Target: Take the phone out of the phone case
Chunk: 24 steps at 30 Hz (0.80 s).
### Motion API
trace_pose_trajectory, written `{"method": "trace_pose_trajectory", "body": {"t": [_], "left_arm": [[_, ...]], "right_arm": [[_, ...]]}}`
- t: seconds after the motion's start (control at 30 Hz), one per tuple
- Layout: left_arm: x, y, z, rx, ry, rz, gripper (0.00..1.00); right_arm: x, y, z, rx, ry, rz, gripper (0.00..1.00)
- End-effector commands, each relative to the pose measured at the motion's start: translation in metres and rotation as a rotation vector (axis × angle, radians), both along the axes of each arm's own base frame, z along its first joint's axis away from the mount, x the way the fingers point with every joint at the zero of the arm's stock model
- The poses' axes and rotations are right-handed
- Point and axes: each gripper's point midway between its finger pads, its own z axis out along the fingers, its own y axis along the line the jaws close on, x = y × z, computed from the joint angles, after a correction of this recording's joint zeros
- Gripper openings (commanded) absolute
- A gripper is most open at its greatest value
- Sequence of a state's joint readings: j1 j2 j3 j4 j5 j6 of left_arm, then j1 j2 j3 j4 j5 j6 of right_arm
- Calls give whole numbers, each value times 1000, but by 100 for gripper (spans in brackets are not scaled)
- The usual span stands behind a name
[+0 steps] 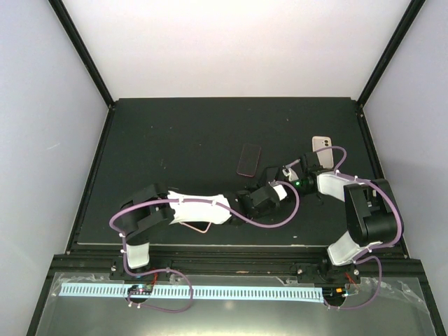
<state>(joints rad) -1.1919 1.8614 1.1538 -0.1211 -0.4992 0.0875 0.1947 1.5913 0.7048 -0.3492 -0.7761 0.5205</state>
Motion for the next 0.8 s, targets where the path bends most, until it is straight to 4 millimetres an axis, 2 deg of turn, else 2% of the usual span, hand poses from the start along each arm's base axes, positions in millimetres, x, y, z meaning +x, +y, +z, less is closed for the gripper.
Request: {"method": "trace_pose_trajectory", "body": {"t": [0.0, 0.4, 0.53, 0.77], "left_arm": [[16, 6, -3, 65, -25, 21, 63], [23, -3, -19, 79, -34, -13, 66], [24, -4, -24, 100, -39, -29, 66], [44, 16, -21, 171, -151, 94, 63]], "right_arm": [[8, 6, 14, 53, -44, 29, 1], [3, 11, 3, 92, 1, 60, 1], [3, 18, 8, 145, 18, 78, 1], [2, 17, 14, 150, -8, 79, 1]]}}
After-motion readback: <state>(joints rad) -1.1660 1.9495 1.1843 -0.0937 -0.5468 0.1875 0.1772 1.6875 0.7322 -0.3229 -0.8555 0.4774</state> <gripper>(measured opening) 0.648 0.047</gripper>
